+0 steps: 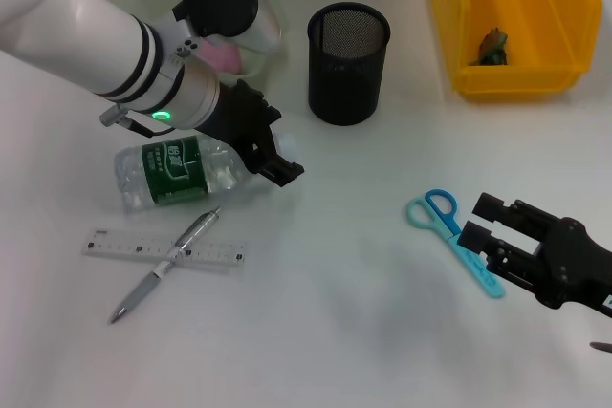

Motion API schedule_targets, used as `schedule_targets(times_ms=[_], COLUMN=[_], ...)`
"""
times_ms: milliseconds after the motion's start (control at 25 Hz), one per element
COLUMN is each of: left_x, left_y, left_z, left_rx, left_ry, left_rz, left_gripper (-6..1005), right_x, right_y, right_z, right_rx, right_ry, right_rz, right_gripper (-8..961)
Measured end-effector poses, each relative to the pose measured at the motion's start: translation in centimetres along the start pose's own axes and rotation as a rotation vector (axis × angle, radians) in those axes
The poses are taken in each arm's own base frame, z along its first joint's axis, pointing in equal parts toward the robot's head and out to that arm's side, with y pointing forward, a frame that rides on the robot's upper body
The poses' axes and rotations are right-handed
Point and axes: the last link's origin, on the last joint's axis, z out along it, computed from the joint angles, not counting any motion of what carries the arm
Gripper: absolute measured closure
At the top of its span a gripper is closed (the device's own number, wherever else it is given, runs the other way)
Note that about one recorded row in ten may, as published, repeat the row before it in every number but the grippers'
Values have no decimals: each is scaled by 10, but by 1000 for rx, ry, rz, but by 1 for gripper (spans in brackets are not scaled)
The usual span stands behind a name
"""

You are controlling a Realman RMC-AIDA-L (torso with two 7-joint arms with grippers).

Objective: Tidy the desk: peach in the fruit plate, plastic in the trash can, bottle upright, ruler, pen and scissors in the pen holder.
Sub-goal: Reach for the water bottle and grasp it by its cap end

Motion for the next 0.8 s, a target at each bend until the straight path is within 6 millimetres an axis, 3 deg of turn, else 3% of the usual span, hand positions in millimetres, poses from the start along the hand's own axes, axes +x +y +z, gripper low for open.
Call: schedule_targets(times_ms=[800], left_x=[-5], left_y=[3], left_z=[15], left_rx=[35], left_ry=[-24], left_rz=[33], left_gripper=[150], right_x=[1], right_y=[0], right_z=[4], right_rx=[-8], right_ry=[-2], right_rz=[12], right_gripper=[340])
